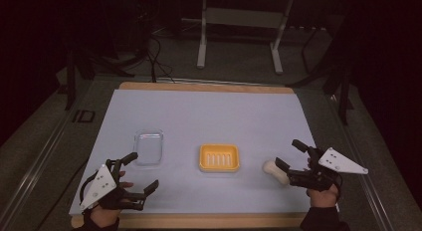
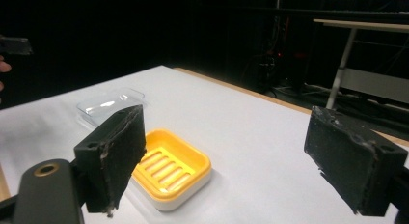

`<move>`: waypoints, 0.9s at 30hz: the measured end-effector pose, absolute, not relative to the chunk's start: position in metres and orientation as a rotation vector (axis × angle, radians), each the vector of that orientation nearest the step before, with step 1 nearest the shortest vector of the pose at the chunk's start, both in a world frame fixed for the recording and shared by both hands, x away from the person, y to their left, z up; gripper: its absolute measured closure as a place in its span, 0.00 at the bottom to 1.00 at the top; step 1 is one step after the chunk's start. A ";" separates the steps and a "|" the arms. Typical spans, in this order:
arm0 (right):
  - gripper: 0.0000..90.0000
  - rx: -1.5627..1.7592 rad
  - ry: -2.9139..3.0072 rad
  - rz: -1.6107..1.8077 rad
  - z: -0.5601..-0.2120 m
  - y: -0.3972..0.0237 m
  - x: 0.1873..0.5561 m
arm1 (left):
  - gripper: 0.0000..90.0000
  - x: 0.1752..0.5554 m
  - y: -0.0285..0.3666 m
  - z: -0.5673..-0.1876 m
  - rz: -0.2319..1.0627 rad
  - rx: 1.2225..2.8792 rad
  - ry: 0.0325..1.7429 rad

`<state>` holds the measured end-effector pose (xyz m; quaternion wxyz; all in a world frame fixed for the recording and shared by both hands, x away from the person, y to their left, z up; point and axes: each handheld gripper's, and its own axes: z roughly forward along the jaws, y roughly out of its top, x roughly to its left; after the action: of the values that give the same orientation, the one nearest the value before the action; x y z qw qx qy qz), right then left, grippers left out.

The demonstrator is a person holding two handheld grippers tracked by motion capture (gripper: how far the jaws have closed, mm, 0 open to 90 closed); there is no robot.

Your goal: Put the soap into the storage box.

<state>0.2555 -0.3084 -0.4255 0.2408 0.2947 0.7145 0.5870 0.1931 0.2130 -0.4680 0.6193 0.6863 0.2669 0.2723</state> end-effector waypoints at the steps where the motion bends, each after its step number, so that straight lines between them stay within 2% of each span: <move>1: 0.16 0.802 1.956 1.588 -0.426 -0.308 0.256 | 0.01 0.193 0.212 -0.468 0.620 1.584 0.613; 27: 0.15 0.780 1.976 1.505 -0.428 -0.304 0.259 | 0.01 0.194 0.200 -0.467 0.632 1.621 0.622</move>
<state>0.2592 -0.3042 -0.4279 0.2658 0.2888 0.7318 0.5572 0.1937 0.2004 -0.4667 0.6027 0.7001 0.2685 0.2729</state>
